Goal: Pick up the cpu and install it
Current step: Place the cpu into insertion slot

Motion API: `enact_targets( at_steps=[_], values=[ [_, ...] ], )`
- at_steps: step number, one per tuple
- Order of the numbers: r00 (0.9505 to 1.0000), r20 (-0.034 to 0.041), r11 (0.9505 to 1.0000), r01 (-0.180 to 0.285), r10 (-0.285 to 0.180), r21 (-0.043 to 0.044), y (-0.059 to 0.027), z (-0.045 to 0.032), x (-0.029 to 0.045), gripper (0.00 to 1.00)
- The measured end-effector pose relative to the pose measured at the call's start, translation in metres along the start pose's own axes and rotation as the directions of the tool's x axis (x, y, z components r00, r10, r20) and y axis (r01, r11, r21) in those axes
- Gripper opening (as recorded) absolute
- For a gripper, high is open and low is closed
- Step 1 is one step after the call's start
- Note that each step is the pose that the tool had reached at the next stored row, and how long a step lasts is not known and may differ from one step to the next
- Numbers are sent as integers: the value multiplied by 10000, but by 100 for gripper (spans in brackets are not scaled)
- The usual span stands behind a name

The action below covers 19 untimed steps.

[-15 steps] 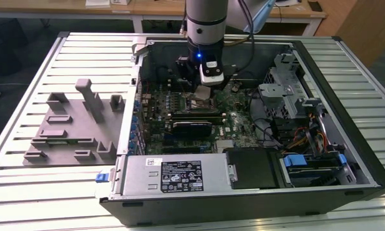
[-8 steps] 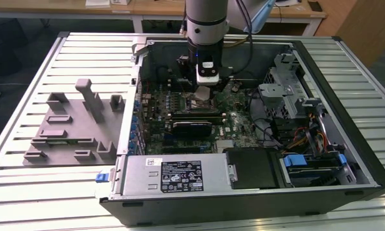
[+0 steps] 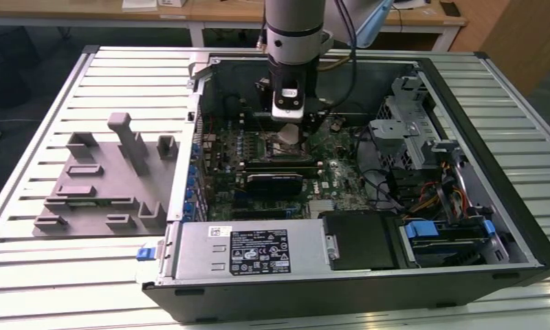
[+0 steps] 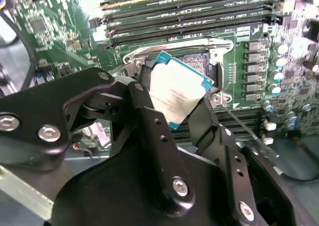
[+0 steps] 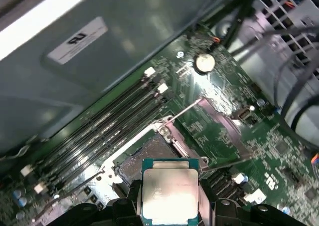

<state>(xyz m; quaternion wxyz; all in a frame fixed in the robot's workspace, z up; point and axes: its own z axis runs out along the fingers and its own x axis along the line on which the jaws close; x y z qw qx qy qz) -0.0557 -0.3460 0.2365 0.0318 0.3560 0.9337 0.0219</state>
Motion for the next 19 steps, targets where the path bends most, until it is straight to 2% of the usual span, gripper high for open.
enact_targets(
  at_steps=[3,5,8,10,15,19],
  values=[
    [9986,40,9986,-525,525,27,0,7,0,54],
    [9959,66,9959,-900,900,44,-1,11,0,54],
    [9897,103,9897,-1429,1428,64,-1,18,1,54],
    [9838,128,9839,-1787,1786,76,-1,22,1,54],
    [9635,193,9636,-2673,2671,101,-2,32,1,54],
    [9418,247,9419,-3356,3352,118,-2,38,2,54]
  ],
)
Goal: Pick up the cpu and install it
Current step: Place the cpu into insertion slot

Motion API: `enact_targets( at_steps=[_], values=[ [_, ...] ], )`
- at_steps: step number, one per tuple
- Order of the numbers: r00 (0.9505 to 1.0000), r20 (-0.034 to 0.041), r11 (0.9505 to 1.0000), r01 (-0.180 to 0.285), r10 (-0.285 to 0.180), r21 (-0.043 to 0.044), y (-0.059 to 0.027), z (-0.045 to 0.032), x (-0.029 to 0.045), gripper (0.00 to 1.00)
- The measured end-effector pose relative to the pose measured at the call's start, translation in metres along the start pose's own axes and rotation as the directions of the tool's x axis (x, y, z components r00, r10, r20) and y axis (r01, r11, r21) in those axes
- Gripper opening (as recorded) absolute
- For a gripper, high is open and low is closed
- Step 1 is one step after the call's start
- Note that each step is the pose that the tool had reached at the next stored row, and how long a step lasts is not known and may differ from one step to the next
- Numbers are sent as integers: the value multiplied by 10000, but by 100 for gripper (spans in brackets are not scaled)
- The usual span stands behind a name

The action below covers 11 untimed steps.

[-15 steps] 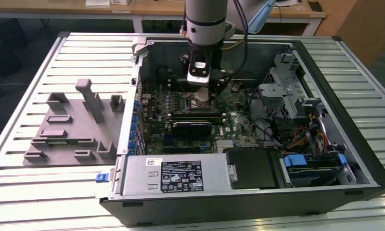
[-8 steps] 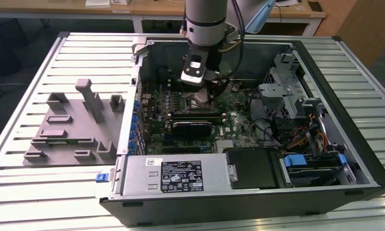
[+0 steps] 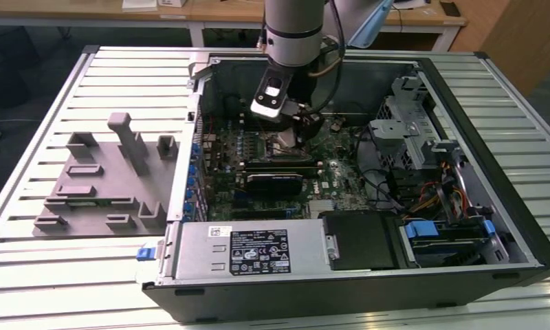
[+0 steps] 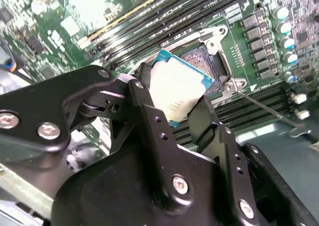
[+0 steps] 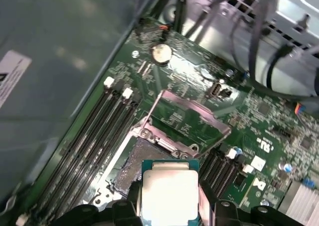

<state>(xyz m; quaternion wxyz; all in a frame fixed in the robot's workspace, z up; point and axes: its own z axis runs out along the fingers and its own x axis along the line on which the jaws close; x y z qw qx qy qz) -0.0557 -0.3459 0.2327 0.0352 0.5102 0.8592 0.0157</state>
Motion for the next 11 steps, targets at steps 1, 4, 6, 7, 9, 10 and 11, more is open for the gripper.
enact_targets(
  at_steps=[1,4,6,7,9,10,11],
  values=[
    [9999,11,9999,-168,168,7,0,1,0,54],
    [9975,45,9975,-704,704,29,-1,7,0,54],
    [9943,69,9944,-1060,1060,43,-1,11,1,54],
    [9921,82,9921,-1254,1254,51,-1,13,1,54],
    [9869,107,9869,-1609,1609,63,-1,18,1,54],
    [9839,120,9839,-1786,1786,69,-1,21,1,54],
    [9805,132,9805,-1963,1962,75,-2,23,1,54]
  ],
)
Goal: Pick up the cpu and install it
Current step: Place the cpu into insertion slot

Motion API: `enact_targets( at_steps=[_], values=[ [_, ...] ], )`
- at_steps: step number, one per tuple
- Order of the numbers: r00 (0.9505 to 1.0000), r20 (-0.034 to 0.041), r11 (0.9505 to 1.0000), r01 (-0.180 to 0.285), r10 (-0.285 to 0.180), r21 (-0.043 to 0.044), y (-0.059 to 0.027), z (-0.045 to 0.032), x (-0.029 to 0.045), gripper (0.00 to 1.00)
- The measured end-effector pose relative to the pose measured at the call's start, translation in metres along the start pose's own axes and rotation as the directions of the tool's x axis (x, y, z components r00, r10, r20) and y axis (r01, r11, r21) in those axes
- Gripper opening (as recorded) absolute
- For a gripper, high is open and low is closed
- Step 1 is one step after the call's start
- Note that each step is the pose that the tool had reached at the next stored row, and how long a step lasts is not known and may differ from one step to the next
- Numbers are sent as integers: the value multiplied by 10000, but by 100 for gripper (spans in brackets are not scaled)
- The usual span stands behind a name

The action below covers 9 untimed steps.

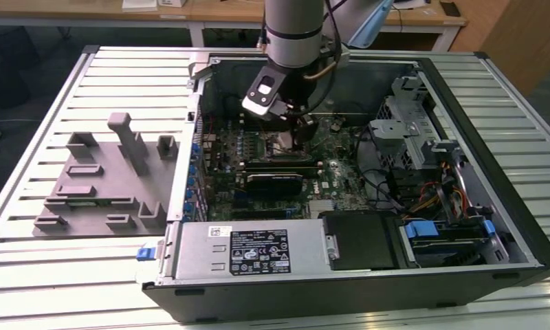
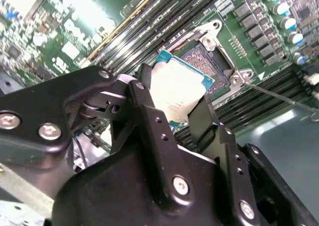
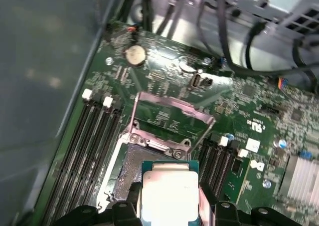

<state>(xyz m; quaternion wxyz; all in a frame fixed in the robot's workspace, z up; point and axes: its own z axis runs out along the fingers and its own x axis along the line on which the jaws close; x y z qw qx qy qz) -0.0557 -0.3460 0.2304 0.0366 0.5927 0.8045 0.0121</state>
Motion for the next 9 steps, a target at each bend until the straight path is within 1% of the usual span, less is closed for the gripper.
enact_targets(
  at_steps=[4,7,9],
  values=[
    [9978,44,9978,-661,661,29,0,6,1,54],
    [9958,58,9958,-912,912,37,6,9,8,54],
    [9954,63,9954,-959,959,40,12,8,20,54]
  ],
)
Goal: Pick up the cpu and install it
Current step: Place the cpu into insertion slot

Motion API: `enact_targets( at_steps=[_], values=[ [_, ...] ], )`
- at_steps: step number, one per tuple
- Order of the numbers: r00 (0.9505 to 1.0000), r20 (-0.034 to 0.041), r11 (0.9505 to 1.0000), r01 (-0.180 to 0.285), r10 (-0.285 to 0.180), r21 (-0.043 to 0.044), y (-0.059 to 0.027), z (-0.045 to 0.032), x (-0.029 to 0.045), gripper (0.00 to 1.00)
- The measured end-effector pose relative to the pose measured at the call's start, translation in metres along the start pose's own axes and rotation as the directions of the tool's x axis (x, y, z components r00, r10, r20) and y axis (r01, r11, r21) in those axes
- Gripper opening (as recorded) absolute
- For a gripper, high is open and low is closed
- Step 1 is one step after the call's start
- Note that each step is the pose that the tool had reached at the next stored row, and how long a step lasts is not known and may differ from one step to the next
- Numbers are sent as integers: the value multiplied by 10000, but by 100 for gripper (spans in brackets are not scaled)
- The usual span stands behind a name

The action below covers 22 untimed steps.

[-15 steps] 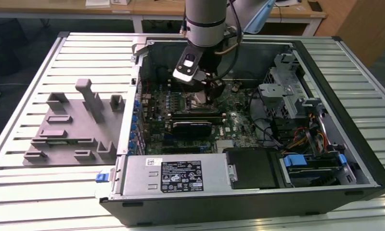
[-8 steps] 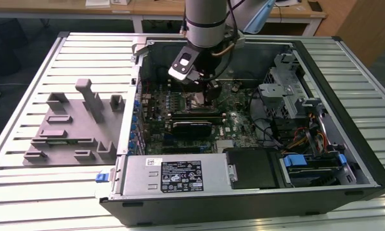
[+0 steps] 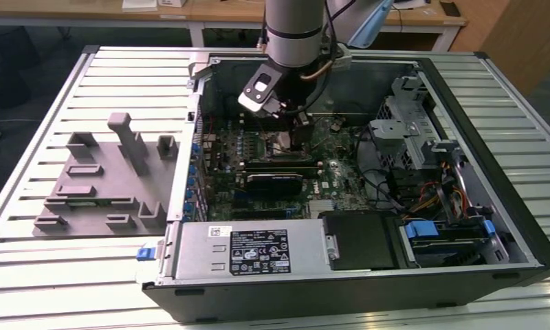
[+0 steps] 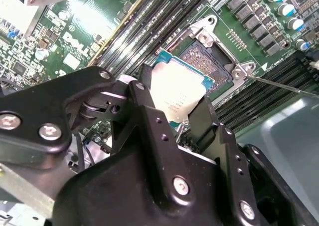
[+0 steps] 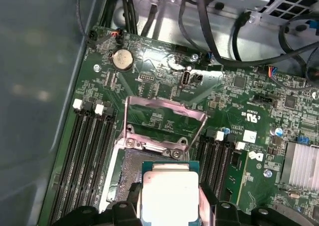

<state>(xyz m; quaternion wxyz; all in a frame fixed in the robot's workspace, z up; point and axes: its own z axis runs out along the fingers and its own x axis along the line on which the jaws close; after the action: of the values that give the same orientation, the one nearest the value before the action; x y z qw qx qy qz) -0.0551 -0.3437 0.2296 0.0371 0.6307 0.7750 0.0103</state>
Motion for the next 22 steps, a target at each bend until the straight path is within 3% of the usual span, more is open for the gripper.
enact_targets(
  at_steps=[4,7,13,20,22],
  values=[
    [10000,4,10000,-63,63,3,13,2,23,54],
    [9988,30,9988,-482,482,20,13,9,25,54],
    [9890,98,9890,-1478,1477,59,12,29,29,54],
    [9830,120,9831,-1831,1830,69,28,60,117,54],
    [9789,137,9790,-2039,2038,77,27,82,119,54]
  ],
)
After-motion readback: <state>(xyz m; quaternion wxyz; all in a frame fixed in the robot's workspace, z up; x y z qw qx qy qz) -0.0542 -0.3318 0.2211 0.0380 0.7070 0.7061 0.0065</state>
